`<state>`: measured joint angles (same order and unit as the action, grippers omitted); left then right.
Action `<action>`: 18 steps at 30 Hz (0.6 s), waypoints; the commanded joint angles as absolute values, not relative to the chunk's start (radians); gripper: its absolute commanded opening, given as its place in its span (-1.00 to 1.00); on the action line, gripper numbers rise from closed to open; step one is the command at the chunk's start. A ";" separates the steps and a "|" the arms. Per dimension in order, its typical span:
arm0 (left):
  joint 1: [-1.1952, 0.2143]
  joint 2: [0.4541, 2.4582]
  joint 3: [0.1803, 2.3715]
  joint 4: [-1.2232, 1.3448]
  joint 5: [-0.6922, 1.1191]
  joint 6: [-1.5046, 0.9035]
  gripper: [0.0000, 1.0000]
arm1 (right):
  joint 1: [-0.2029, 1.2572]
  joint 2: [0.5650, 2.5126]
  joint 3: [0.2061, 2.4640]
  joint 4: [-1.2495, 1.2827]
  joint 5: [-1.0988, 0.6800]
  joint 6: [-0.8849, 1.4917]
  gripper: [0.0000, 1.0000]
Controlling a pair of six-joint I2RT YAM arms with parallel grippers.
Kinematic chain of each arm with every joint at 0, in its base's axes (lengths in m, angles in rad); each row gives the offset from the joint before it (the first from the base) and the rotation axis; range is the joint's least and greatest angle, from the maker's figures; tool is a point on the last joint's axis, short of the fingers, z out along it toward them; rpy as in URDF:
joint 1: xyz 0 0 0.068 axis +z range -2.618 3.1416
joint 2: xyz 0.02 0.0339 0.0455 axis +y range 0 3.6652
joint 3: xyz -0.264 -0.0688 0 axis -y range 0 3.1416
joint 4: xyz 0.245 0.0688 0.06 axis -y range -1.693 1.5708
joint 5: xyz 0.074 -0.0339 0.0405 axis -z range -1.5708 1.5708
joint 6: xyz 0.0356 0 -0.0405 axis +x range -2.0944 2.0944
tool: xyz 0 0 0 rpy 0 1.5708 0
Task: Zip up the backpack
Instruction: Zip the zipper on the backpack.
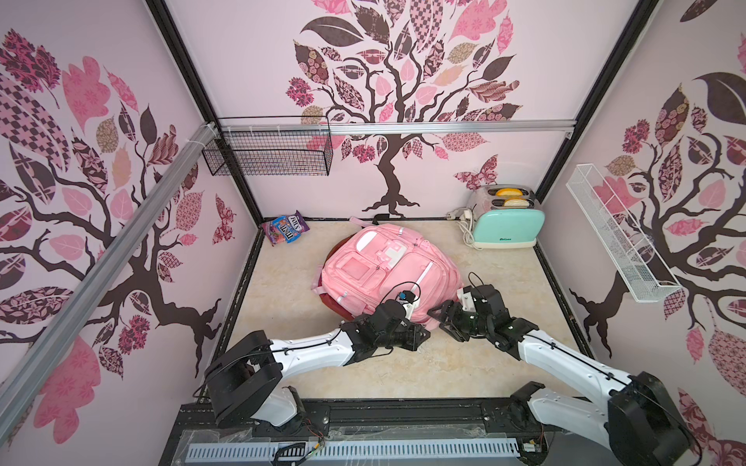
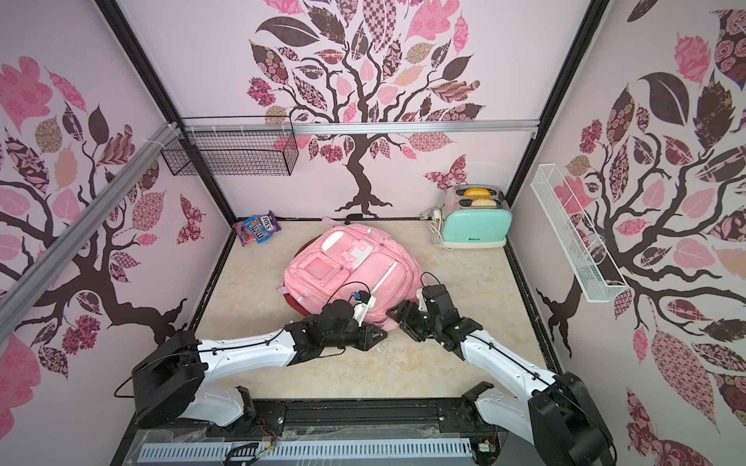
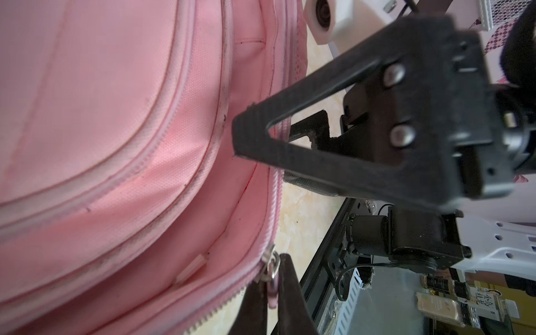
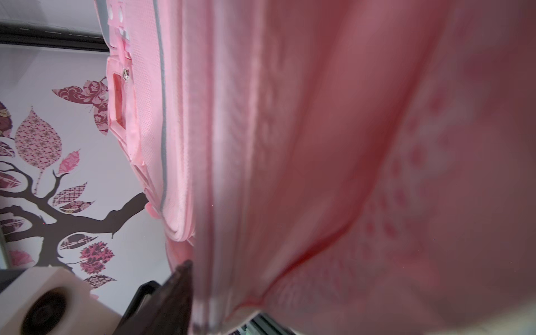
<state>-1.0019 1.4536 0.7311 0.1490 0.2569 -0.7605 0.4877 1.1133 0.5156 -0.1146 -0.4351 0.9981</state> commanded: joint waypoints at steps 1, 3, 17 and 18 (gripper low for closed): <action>-1.017 1.438 0.739 0.235 0.332 -0.741 -1.00 | 0.492 1.142 0.575 -0.029 -0.461 0.984 0.07; -1.018 1.434 0.736 0.230 0.331 -0.738 -1.00 | 0.492 1.139 0.579 -0.026 -0.468 0.978 -0.25; -1.019 1.434 0.802 -0.002 0.167 -0.706 -1.00 | 0.492 1.054 0.656 -0.212 -0.426 0.849 -1.00; -1.018 1.436 0.811 -0.030 0.148 -0.704 -1.00 | 0.491 1.052 0.659 -0.218 -0.426 0.842 -1.00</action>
